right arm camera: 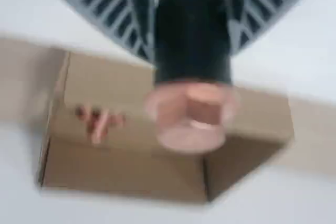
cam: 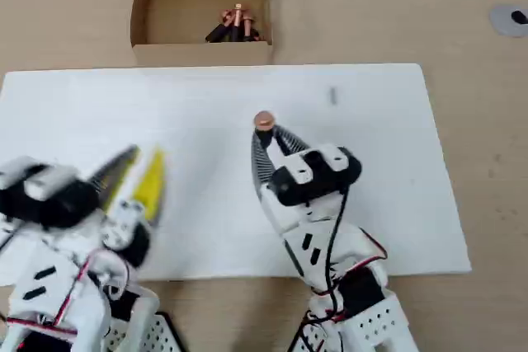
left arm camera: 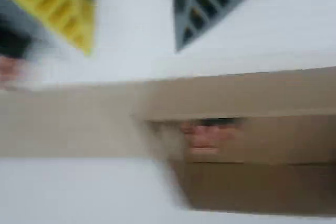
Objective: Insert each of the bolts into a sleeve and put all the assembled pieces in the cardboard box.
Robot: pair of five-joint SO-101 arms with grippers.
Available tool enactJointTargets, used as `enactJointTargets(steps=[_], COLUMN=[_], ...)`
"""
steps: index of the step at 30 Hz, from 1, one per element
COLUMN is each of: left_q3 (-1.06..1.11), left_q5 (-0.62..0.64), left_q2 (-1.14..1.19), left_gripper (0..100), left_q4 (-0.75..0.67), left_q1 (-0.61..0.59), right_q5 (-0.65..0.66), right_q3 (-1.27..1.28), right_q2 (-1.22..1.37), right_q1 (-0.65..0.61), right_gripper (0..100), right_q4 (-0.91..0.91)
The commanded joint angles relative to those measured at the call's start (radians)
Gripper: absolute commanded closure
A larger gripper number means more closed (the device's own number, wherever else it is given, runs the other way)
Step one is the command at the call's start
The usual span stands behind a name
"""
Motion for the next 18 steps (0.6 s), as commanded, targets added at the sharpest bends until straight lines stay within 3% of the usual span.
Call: enactJointTargets(steps=[1, 8, 13, 18], left_q3=[0.006, 0.115, 0.305, 0.434], left_q5=[0.014, 0.018, 0.009, -0.086], left_q2=[0.120, 0.194, 0.194, 0.183], left_gripper=[98, 99, 99, 99], left_q4=[-0.025, -0.028, -0.057, -0.152], left_q1=[-0.189, -0.224, -0.235, -0.330], right_q5=[0.038, 0.044, 0.044, 0.044], right_q3=[-0.213, -0.730, -1.115, -1.449], right_q2=[0.124, 0.756, 1.196, 1.521], right_q1=[0.022, 0.025, 0.025, 0.044], right_gripper=[98.9, 98.9, 98.9, 98.9], right_q4=[-0.009, -0.031, -0.026, -0.029])
